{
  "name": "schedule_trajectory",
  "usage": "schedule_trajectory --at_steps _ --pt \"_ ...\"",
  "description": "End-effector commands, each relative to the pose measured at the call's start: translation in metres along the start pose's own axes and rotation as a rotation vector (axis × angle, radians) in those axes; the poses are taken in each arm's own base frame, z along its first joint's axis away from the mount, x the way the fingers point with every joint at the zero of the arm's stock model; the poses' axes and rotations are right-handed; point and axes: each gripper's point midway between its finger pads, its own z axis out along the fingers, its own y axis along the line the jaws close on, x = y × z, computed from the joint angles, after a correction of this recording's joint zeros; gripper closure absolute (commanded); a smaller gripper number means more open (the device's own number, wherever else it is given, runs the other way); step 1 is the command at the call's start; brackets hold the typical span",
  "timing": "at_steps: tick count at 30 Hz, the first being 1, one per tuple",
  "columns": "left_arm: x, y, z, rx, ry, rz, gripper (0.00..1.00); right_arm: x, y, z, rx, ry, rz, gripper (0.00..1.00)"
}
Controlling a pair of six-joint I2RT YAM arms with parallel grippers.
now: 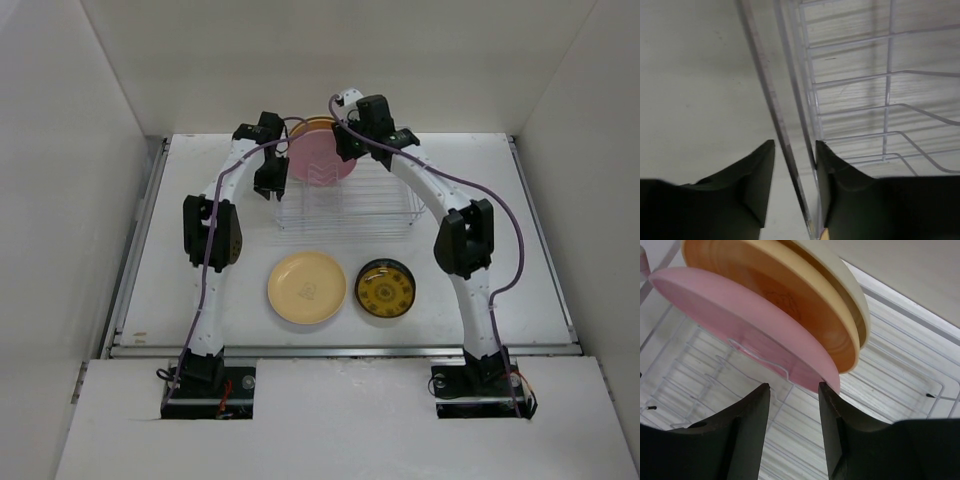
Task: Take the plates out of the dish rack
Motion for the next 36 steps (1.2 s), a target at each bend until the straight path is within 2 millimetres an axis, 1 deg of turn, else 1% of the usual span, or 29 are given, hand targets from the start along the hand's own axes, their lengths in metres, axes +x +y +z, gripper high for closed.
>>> schedule_trajectory --at_steps 1,2,5,6,7,8,9,10,11,13,15,16,17,18,19,20,21,23,24,25,27,28,29,30,32,33,34,35,36 --pt "0.012 -0.005 -0.014 0.086 0.042 0.027 0.71 -0.041 -0.008 -0.001 0.077 -0.129 -0.026 0.51" --pt "0.017 -0.01 -0.008 0.111 0.066 0.026 0.81 -0.043 -0.011 -0.001 0.093 -0.138 -0.026 0.51" --pt "0.021 -0.009 -0.004 0.11 0.084 0.025 0.93 -0.043 -0.011 -0.001 0.095 -0.138 -0.025 0.51" --pt "0.02 -0.007 -0.004 0.096 0.083 0.026 0.98 -0.048 -0.009 -0.007 0.083 -0.142 -0.026 0.49" --pt "0.02 -0.007 -0.004 0.096 0.083 0.026 1.0 -0.05 -0.006 -0.011 0.064 -0.144 -0.04 0.49" --pt "0.02 -0.004 -0.004 0.081 0.082 0.026 1.0 -0.055 0.0 -0.021 0.056 -0.147 -0.044 0.47" --pt "0.02 -0.001 -0.003 0.064 0.08 0.027 1.0 -0.058 0.0 -0.027 0.058 -0.152 -0.057 0.47" --pt "0.02 -0.001 -0.003 0.064 0.08 0.027 1.0 -0.055 0.0 -0.029 0.057 -0.147 -0.057 0.46" --pt "0.02 0.001 -0.003 0.051 0.079 0.027 1.0 -0.066 0.001 -0.041 0.052 -0.176 -0.069 0.46" --pt "0.017 0.003 -0.005 0.041 0.069 0.028 1.0 -0.073 0.001 -0.047 0.055 -0.207 -0.07 0.45" --pt "0.017 0.003 -0.005 0.041 0.069 0.037 1.0 -0.076 0.001 -0.047 0.056 -0.218 -0.071 0.45" --pt "0.017 0.003 -0.005 0.041 0.069 0.037 1.0 -0.072 0.0 -0.041 0.056 -0.21 -0.079 0.45" --pt "0.018 0.003 -0.001 0.04 0.078 0.037 1.0 -0.078 -0.002 -0.04 0.066 -0.218 -0.079 0.45" --pt "0.016 0.003 -0.003 0.041 0.069 0.037 1.0 -0.066 -0.002 -0.026 0.063 -0.189 -0.078 0.45" --pt "0.015 0.005 -0.002 0.032 0.068 0.048 1.0 -0.065 -0.002 -0.022 0.062 -0.183 -0.078 0.45" --pt "0.015 0.005 -0.002 0.032 0.068 0.048 1.0 -0.059 0.005 -0.012 0.052 -0.172 -0.082 0.45" --pt "0.015 0.007 -0.002 0.021 0.067 0.048 1.0 -0.061 0.005 -0.012 0.052 -0.181 -0.082 0.45" --pt "0.016 0.009 0.002 0.01 0.075 0.06 1.0 -0.048 0.002 0.001 0.068 -0.156 -0.08 0.45" --pt "0.016 0.009 0.002 0.01 0.075 0.06 1.0 -0.049 0.0 0.004 0.078 -0.164 -0.08 0.45" --pt "0.018 0.009 0.005 0.01 0.084 0.06 1.0 -0.039 0.001 0.013 0.076 -0.145 -0.079 0.45" --pt "0.017 0.009 0.003 0.01 0.084 0.06 1.0 -0.036 0.0 0.018 0.076 -0.145 -0.079 0.45" --pt "0.018 0.007 0.003 0.025 0.085 0.059 1.0 -0.04 0.0 0.018 0.078 -0.16 -0.079 0.47" --pt "0.018 0.005 0.003 0.034 0.086 0.059 1.0 -0.035 0.006 0.023 0.069 -0.15 -0.083 0.52" --pt "0.016 0.002 0.005 0.048 0.086 0.058 1.0 -0.037 0.006 0.023 0.07 -0.159 -0.083 0.55" --pt "0.019 -0.001 0.007 0.064 0.103 0.047 1.0 -0.042 0.0 0.02 0.107 -0.168 -0.08 0.69" --pt "0.023 -0.002 0.006 0.061 0.117 0.012 1.0 -0.049 0.005 0.015 0.108 -0.18 -0.084 0.83" --pt "0.026 -0.004 0.005 0.068 0.133 -0.008 1.0 -0.056 0.005 0.011 0.11 -0.2 -0.083 0.88" --pt "0.026 -0.007 0.005 0.079 0.135 -0.022 1.0 -0.056 0.003 0.008 0.123 -0.195 -0.082 0.91" --pt "0.035 -0.011 0.009 0.097 0.167 -0.046 1.0 -0.07 0.002 -0.006 0.126 -0.226 -0.081 0.97"
